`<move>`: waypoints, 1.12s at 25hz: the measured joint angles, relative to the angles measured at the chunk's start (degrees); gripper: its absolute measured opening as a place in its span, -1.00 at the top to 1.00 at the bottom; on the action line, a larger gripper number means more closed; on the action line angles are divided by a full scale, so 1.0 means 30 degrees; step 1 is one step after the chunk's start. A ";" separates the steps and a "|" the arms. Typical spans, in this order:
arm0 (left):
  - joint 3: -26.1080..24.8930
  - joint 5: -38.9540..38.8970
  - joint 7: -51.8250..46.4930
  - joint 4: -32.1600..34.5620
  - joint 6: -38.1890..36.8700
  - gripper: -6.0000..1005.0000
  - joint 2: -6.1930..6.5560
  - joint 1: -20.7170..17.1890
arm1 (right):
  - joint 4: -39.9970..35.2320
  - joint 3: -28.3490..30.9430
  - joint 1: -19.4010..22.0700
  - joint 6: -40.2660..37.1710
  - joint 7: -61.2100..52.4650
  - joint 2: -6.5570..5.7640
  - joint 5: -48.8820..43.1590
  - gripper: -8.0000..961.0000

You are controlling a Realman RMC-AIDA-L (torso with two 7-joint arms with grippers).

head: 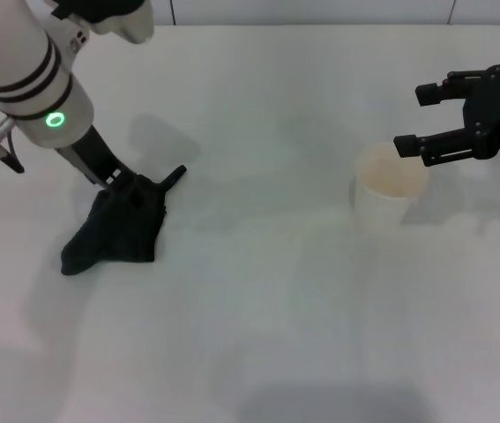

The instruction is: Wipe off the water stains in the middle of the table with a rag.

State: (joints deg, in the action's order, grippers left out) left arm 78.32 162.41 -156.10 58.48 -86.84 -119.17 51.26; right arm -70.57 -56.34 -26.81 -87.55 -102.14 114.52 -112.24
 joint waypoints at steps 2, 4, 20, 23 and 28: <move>0.0003 -0.0118 0.0008 0.0720 -0.0139 -0.49 -0.0038 -0.0200 | 0.0001 0.0002 0.0017 0.0002 0.0002 -0.0013 0.0001 -0.76; -0.0023 -0.0394 0.0061 0.1734 -0.0327 -0.54 -0.0063 -0.0526 | 0.0000 0.0108 0.0045 0.0006 0.0005 -0.0021 0.0002 -0.76; -0.3344 -0.8807 0.2312 0.5994 -0.0064 -0.76 0.0016 -0.4288 | 0.0042 0.0232 0.0114 0.0139 0.0008 -0.0021 0.0065 -0.76; -0.5020 -1.0637 0.3416 0.5863 -0.0044 -0.76 0.0044 -0.5357 | 0.0042 0.0237 0.0079 0.0142 0.0008 0.0031 0.0065 -0.76; -0.8155 -1.3432 0.5755 0.4456 -0.0172 -0.76 0.0095 -0.6677 | 0.0039 0.0237 0.0035 0.0138 0.0006 0.0056 0.0065 -0.76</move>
State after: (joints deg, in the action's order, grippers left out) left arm 53.85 122.12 -138.83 71.85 -87.36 -118.89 31.23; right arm -70.46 -55.63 -26.71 -87.13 -102.13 114.69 -112.04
